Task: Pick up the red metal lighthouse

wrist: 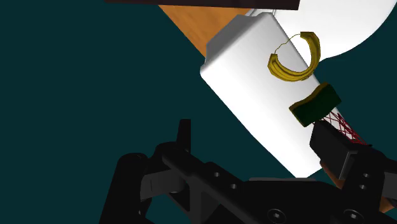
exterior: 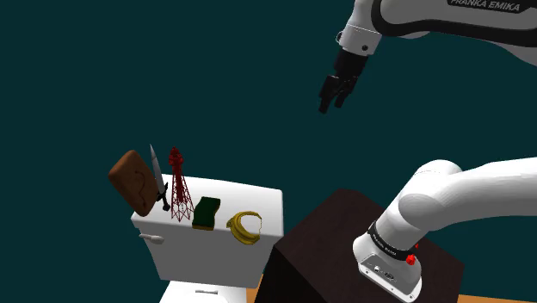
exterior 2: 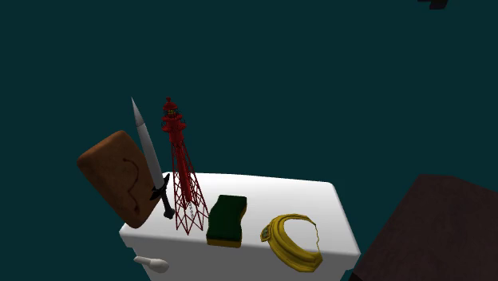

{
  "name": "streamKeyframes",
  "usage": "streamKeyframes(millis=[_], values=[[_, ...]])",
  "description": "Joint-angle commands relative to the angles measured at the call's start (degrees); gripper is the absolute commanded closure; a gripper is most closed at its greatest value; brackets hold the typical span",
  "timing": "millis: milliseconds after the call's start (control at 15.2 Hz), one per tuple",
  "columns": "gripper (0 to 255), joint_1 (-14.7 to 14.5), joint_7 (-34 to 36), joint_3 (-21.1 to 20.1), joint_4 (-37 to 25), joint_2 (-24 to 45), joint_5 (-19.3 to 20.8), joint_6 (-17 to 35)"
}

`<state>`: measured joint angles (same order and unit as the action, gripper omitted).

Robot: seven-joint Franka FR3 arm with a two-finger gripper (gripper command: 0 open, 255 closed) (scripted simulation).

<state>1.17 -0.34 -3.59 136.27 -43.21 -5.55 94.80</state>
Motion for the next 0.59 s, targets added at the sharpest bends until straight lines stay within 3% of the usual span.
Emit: streamKeyframes(millis=[0,528], values=[[0,0.00,0.00,0.00,0.00,0.00,0.00,0.00],[0,-2.50,7.86,-6.17,-9.65,16.53,-5.90,1.75]])
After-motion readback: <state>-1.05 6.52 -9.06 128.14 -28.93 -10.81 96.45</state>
